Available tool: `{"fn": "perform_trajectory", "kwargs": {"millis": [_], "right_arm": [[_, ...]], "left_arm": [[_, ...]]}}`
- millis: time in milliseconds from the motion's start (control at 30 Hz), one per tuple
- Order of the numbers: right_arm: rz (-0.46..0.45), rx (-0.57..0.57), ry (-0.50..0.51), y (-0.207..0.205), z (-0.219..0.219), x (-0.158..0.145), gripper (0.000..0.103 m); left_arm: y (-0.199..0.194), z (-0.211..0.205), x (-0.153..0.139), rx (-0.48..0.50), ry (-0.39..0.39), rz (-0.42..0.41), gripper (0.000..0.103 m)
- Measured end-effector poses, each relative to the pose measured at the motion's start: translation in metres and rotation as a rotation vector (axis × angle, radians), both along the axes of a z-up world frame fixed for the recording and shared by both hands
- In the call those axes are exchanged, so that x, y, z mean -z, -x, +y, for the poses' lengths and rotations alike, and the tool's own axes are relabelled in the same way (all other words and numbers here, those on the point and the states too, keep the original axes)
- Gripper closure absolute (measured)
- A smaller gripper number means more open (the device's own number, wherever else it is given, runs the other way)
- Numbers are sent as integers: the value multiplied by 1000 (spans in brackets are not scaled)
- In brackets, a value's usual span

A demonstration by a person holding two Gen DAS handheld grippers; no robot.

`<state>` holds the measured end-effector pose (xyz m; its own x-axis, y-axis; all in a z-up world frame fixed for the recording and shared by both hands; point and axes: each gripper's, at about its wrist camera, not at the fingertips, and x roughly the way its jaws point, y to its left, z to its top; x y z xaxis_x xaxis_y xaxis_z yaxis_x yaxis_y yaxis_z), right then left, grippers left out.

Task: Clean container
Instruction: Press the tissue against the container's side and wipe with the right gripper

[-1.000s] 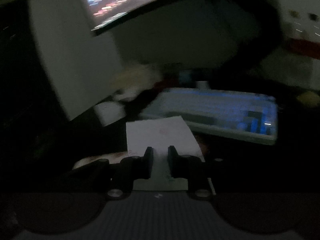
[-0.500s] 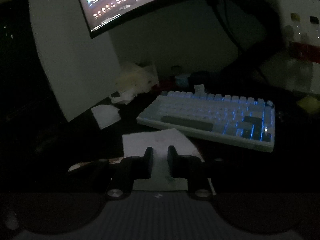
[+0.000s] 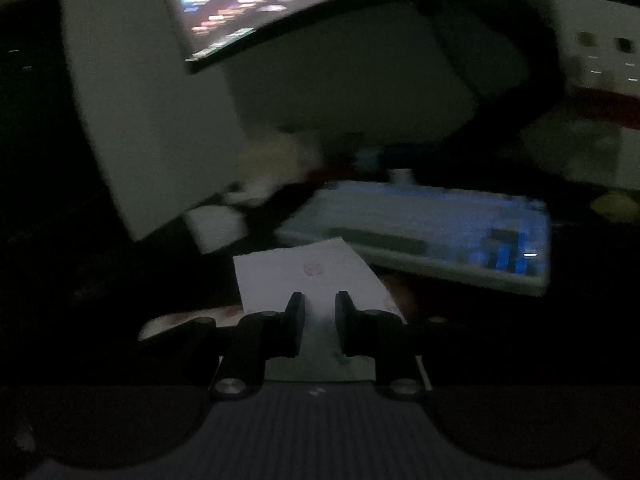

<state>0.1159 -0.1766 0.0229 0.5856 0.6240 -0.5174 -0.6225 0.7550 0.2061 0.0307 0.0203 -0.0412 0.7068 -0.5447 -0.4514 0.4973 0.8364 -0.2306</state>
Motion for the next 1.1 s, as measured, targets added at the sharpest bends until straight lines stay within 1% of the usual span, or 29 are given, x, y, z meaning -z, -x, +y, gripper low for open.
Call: {"fn": "perform_trajectory", "kwargs": {"millis": [33,133,233,267,300,367,433,533,633,767,833,900,967,1000,1067,1100], "right_arm": [[8,0,-4,0,-2,0,82],[17,-72,-32,13,1,0,82],[21,-191,-56,31,6,0,82],[22,-206,-57,34,7,0,82],[17,-208,-51,34,8,-1,82],[7,-170,-32,28,6,-2,83],[0,-112,-19,20,3,-3,83],[20,-52,-44,5,-4,-1,83],[34,-54,-54,9,-6,-1,84],[61,-187,-69,27,-4,-2,83],[64,-192,-63,30,-6,-3,84],[57,-152,-43,26,-10,-3,85],[46,-60,-4,17,-14,-2,85],[48,-41,-1,14,-16,-1,85],[69,-37,-17,14,-18,-2,83],[69,-75,-22,19,-15,-2,83]], "left_arm": [[0,-1,0,0,-4,-2,7],[1,-2,1,5,-4,-3,6],[2,-5,1,6,-10,-5,5],[3,-6,1,9,-13,-7,5],[4,-8,2,12,-22,-10,5],[7,-10,3,17,-43,-19,5],[9,-11,3,26,-40,-20,5],[11,-12,3,37,-35,-21,5],[12,-13,4,39,-29,-20,4],[13,-15,4,50,-37,-25,2],[15,-18,3,50,-53,-33,2],[16,-19,3,50,-54,-32,2],[15,-18,2,52,-47,-27,2],[15,-18,2,53,-45,-26,2],[16,-18,2,54,-45,-24,2],[16,-18,1,55,-45,-24,2]]}}
